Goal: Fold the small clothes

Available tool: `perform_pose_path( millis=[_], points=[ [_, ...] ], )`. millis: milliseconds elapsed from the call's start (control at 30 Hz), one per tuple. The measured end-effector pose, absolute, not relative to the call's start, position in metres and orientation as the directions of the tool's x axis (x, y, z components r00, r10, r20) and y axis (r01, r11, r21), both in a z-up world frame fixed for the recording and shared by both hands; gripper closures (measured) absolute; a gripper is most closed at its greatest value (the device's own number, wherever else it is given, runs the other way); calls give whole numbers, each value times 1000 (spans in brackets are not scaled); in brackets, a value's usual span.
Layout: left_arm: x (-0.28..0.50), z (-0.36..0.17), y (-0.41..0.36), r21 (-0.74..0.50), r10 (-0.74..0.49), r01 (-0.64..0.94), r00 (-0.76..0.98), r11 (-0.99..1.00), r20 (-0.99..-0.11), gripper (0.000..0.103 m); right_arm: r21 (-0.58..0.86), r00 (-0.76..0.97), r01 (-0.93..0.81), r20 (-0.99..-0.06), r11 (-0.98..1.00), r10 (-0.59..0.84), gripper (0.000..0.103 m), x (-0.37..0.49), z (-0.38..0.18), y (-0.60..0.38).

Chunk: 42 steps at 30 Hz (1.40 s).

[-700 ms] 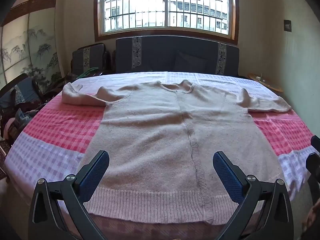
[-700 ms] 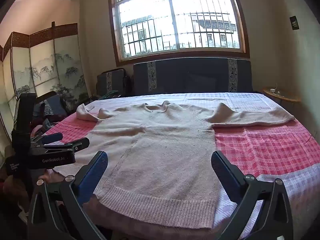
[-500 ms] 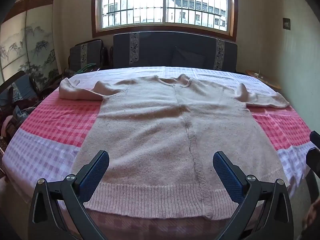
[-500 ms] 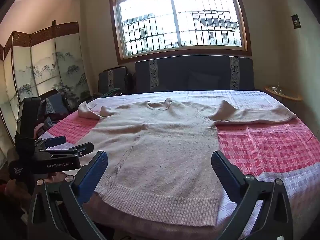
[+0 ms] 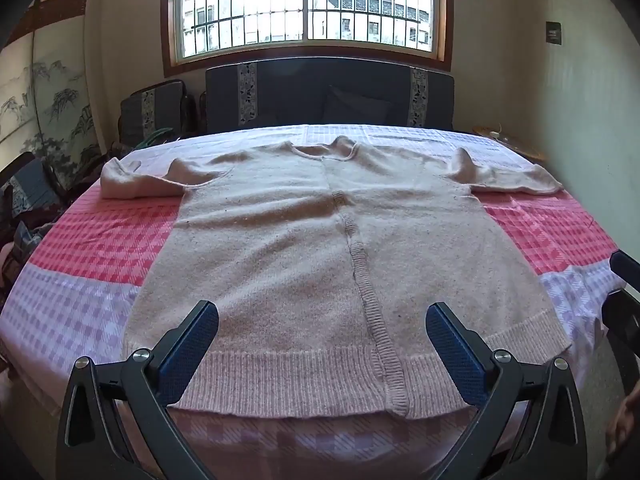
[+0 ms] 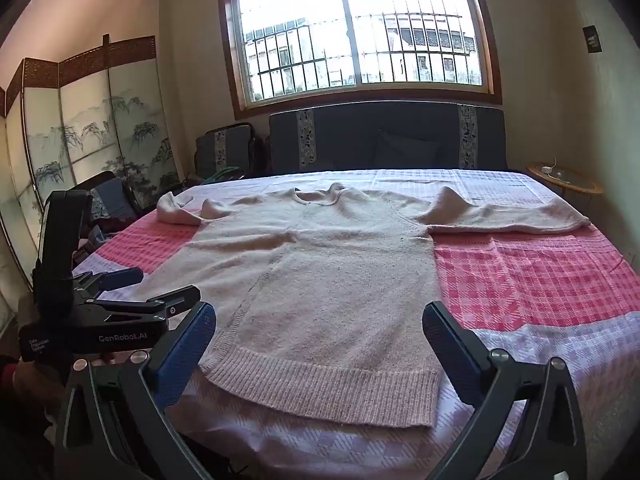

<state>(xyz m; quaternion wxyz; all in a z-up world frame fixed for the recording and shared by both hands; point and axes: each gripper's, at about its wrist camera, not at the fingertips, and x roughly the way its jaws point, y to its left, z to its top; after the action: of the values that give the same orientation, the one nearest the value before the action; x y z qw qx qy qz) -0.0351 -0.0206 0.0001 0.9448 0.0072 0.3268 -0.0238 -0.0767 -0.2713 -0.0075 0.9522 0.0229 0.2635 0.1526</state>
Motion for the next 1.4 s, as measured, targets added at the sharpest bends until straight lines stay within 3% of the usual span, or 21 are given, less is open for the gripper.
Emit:
perform_pose_path(
  millis=[367,1400],
  points=[
    [-30,27,-34,27,-29,58,783,998,-621,0,160,806,-285,-494,945,327,0,-72,5,-273],
    [98,15,-26,27,10,11,759,1000,-652,0,83,776,-275,-569,958,272,0,49,-4,-238]
  ],
)
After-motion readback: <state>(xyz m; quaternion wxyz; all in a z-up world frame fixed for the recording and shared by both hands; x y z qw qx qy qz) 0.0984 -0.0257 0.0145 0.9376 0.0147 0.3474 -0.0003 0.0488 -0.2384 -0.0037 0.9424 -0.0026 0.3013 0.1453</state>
